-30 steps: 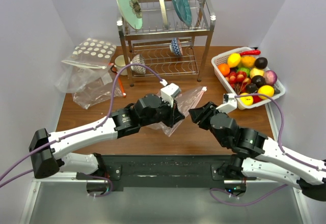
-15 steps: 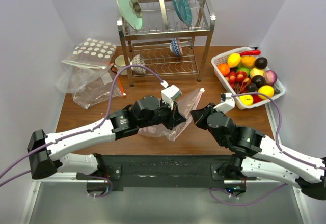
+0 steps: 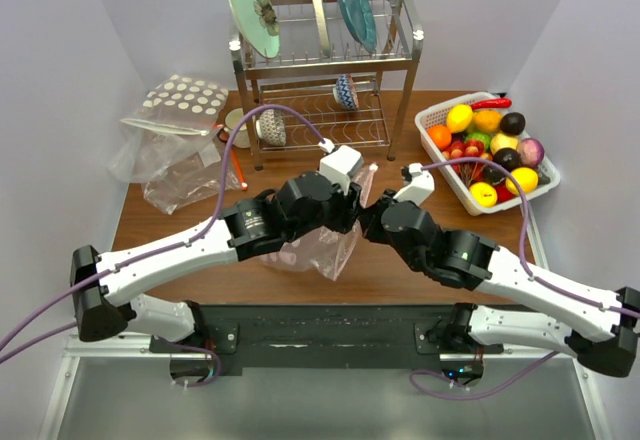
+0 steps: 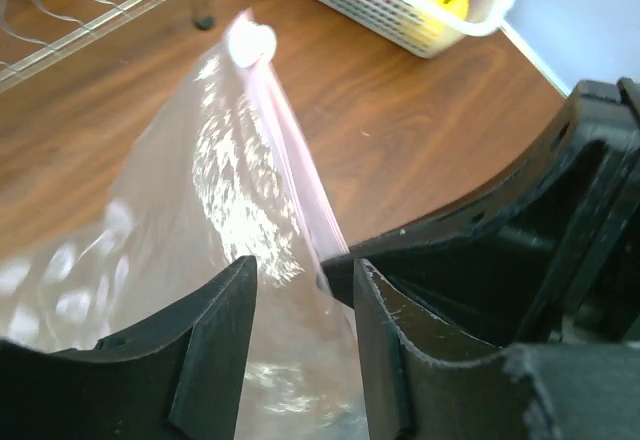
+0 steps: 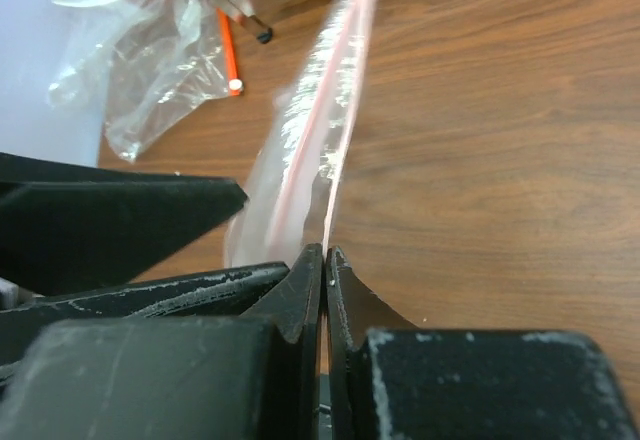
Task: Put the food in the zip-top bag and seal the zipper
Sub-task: Open the zipper of the food storage bag at the center of the board, then pick up the fake fruit from the bin, then place the fake fruit in the zipper food storage bag.
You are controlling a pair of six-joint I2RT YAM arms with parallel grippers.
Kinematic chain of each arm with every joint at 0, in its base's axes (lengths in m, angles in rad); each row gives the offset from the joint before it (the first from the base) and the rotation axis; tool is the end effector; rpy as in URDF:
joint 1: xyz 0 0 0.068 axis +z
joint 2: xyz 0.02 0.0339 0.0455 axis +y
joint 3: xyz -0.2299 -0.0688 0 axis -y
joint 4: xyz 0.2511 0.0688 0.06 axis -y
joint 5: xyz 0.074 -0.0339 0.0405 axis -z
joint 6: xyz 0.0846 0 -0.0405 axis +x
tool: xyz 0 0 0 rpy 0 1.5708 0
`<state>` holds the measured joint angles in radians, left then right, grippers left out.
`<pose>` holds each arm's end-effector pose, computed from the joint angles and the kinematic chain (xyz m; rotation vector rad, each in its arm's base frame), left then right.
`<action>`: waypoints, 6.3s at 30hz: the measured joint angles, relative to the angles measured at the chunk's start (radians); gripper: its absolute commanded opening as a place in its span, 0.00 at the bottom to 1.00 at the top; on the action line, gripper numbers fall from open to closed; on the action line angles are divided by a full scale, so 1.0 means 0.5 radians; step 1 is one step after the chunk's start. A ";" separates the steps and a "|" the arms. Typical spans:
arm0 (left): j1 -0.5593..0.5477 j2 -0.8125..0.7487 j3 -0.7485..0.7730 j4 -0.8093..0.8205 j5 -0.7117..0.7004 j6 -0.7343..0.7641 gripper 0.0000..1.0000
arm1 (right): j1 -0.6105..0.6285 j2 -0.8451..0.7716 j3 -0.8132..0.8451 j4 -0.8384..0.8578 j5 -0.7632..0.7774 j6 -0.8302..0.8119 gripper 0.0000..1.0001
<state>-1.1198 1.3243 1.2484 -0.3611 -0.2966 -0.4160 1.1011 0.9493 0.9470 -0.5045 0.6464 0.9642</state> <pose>0.1788 -0.3125 0.3117 0.5225 1.9874 -0.6848 0.1636 0.2098 0.2911 0.2556 2.0145 0.6649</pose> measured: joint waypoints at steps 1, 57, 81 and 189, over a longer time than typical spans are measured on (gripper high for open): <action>-0.001 0.021 0.035 -0.026 -0.034 0.024 0.49 | -0.003 0.030 0.024 -0.010 -0.005 -0.019 0.00; 0.306 0.285 0.412 -0.803 -0.360 0.512 0.00 | -0.100 0.258 -0.373 0.237 0.193 -0.151 0.37; 0.488 0.470 0.301 -0.351 0.182 0.588 0.00 | -0.472 0.230 0.081 0.152 -0.215 -0.681 0.54; 0.543 0.262 0.455 -0.200 0.736 0.327 0.00 | -0.903 0.216 -0.232 0.836 -1.742 -0.603 0.42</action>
<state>-0.8482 1.4555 1.4761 -0.4610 0.0715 -0.2527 0.6498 1.0573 0.8310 -0.0864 -0.2245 0.6628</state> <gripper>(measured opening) 0.019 0.573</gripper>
